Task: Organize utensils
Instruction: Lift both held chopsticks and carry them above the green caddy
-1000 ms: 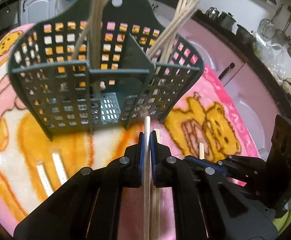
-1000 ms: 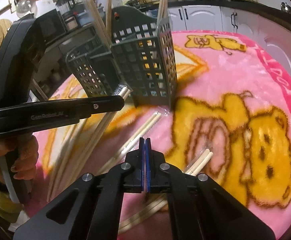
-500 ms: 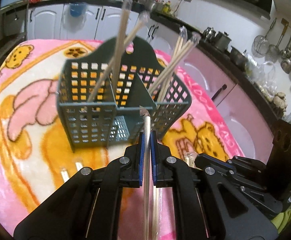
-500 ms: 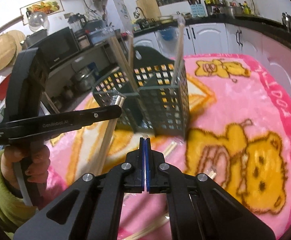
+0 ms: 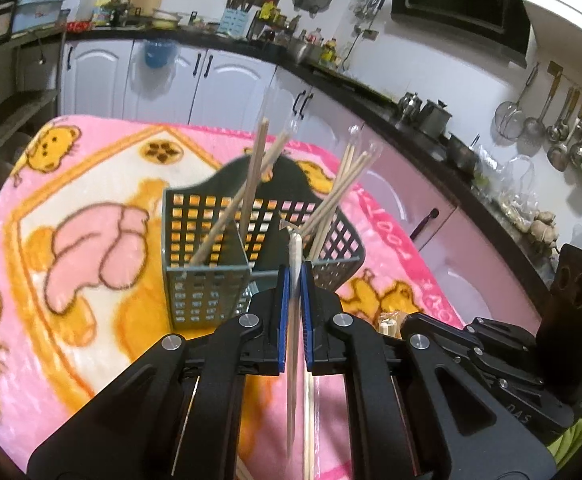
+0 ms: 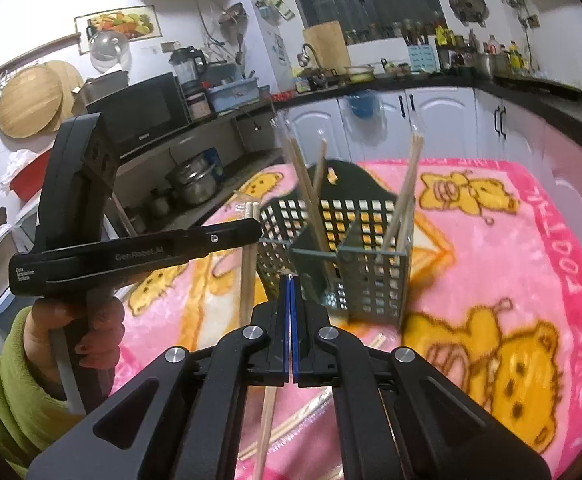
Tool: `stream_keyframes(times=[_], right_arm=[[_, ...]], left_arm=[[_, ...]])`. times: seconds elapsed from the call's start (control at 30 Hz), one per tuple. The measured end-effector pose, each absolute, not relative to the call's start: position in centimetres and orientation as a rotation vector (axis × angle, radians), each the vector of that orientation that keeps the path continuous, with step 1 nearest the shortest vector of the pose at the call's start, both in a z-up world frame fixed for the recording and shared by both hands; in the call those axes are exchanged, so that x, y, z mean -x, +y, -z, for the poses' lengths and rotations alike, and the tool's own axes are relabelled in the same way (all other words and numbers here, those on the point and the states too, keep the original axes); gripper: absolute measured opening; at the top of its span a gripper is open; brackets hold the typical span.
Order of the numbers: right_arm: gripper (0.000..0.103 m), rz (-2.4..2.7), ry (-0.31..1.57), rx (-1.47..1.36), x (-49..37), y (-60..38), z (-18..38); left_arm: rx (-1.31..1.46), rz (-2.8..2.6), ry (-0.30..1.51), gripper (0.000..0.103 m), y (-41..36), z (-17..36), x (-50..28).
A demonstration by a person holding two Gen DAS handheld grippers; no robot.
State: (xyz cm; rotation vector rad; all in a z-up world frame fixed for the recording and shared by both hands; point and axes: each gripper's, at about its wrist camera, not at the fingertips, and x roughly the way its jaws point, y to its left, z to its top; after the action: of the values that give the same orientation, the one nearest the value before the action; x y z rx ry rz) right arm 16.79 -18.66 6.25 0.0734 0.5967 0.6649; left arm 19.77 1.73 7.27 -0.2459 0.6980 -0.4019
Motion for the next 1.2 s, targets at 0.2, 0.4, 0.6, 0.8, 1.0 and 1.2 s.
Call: stream_keyframes(times=[0.2,0.4,0.6,0.8,1.0,1.2], right_arm=[[0.001,-0.671,0.550,-0.068,-16.7,-18.4,-7.9],[0.001,-0.668,0.504,-0.070,-16.8,-18.4,-9.6],[0.001,-0.665,0.456,-0.078,-17.0,-18.5,-11.2],[0.001,-0.670,0.403,-0.079,-17.2,-18.5,-12.9],[0.001,-0.669,0.352,-0.078,-17.7,-18.2,-14.8],[0.001,-0.666,0.318,-0.086,-18.5,-17.9,-16.4]], left_arm=[[0.243,0.405,0.663,0.003,1.8,-8.6,-19.4],[0.247,0.405,0.631,0.003,2.3,-9.8,-19.2],[0.251,0.403,0.599,0.003,2.8,-11.1,-19.1],[0.250,0.399,0.557,0.003,3.1,-12.8,-19.2],[0.250,0.398,0.516,0.003,3.3,-14.5,-19.2],[0.247,0.391,0.470,0.003,3.3,-16.1,-19.3]])
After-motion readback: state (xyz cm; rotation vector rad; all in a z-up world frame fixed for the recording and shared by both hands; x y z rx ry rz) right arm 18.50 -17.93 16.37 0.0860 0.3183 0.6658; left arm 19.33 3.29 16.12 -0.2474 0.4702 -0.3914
